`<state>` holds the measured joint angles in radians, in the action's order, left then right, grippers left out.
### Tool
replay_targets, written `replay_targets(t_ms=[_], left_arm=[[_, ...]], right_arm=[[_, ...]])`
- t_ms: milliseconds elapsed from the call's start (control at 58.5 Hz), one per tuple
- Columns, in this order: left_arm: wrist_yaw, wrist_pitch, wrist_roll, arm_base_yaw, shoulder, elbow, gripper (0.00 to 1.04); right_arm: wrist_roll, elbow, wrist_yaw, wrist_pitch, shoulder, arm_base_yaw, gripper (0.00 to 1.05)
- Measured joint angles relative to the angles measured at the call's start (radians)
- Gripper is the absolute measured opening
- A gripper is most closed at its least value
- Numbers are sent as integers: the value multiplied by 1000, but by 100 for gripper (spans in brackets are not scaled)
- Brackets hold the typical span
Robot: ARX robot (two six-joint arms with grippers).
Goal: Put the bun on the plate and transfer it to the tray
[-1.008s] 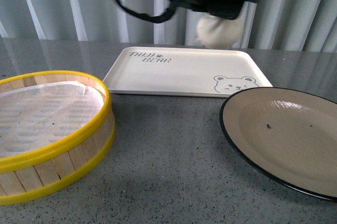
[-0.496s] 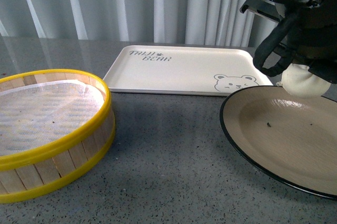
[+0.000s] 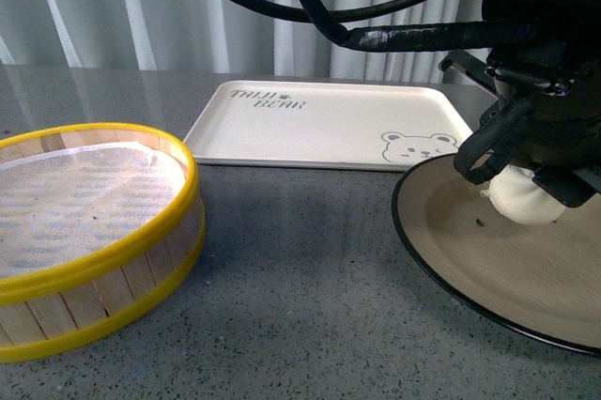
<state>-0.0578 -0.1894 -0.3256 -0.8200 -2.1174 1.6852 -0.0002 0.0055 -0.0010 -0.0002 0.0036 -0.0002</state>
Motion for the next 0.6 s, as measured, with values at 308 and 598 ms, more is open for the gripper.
replay_targets(t_ms=[308, 598], left_arm=[[-10, -2, -10, -13, -11, -13, 4], [5, -13, 10, -27, -15, -13, 4]], right_arm=[[0, 0, 0, 0, 0, 0, 96], [0, 0, 0, 0, 0, 0, 96]])
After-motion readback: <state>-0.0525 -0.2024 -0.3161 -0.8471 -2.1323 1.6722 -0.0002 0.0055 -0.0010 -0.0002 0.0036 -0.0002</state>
